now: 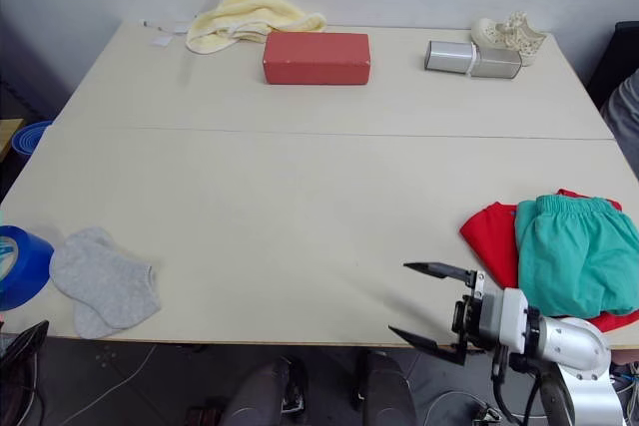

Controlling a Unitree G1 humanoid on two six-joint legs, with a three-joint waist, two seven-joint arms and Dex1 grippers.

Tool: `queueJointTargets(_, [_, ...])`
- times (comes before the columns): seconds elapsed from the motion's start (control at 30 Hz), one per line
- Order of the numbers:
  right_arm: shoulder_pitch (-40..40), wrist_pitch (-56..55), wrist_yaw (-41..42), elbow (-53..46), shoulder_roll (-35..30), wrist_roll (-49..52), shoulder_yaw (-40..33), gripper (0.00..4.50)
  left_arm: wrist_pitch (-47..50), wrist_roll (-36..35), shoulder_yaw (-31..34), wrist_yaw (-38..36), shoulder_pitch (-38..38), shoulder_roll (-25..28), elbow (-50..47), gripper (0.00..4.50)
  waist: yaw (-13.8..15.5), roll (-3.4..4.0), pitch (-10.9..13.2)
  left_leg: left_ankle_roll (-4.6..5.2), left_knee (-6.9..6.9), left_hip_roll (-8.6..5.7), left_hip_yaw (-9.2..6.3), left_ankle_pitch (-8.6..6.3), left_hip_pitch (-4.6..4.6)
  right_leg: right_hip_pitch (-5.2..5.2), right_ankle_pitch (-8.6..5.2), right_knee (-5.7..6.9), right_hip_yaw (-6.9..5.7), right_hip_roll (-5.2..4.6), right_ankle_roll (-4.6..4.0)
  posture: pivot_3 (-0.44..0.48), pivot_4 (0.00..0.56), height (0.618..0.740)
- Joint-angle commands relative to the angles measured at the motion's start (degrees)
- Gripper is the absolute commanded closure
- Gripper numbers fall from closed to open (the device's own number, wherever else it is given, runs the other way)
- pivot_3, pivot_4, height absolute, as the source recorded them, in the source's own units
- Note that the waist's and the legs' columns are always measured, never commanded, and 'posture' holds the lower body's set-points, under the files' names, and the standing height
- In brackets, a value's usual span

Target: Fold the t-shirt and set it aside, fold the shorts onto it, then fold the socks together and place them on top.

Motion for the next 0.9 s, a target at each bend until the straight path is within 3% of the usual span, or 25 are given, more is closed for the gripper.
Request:
queueJointTargets(0.03, [-0.92,1.25,0.58,-3.79,-0.88,2.25,1.51,0.02,14.08,-8.23,1.57,4.73,-2.62,5.55,-5.50,0.00,0.03,0.01,0.00,-0.03,-0.02,0.00,-0.01,0.02,0.02,0.01,0.00,0.01,0.00,0.00,-0.01,0.000,0.150,0.740])
queueJointTargets(0.17, [-1.60,1.52,1.33,-3.86,-1.73,1.98,2.18,0.02,28.86,-13.65,1.23,12.15,-6.64,9.81,-6.68,0.00,-0.38,0.05,0.02,-0.07,-0.06,-0.02,0.01,0.02,0.02,0.01,0.04,0.02,0.00,0.00,0.02,0.000,0.150,0.740])
queueJointTargets(0.27, [-1.86,1.45,1.64,-3.23,-2.06,2.00,1.72,0.02,34.88,-12.38,-0.55,16.49,-8.90,11.52,-6.37,0.00,-0.83,0.05,0.02,-0.36,-0.11,-0.02,0.08,0.14,0.03,-0.01,0.03,0.03,0.02,0.00,0.02,0.000,0.150,0.740])
queueJointTargets(0.5, [-0.05,0.38,1.35,-2.65,-2.55,1.82,-0.22,0.02,44.20,-12.29,-4.51,17.15,-10.93,14.42,-6.98,0.00,-0.41,0.11,0.02,-0.53,-0.13,-0.02,0.09,0.21,0.13,0.00,0.02,0.12,0.03,0.03,0.00,0.000,0.150,0.740])
queueJointTargets(0.6, [0.41,-0.12,1.16,-1.99,-2.59,1.30,-0.78,0.00,44.11,-12.00,-7.83,17.73,-14.57,13.00,-6.97,0.63,-0.20,0.45,-0.04,-0.39,-0.15,-0.04,0.12,0.12,0.25,0.06,0.02,0.13,0.11,0.01,-0.01,0.000,0.150,0.740])
queueJointTargets(0.9, [1.40,-1.88,1.30,0.09,-3.30,-0.28,-2.72,0.00,45.07,-11.28,-17.28,19.42,-25.56,8.38,-8.07,3.51,1.65,0.82,-0.20,-0.33,-0.24,-0.07,0.15,0.07,0.60,0.15,0.00,0.17,0.15,-0.01,-0.05,0.000,0.150,0.740])
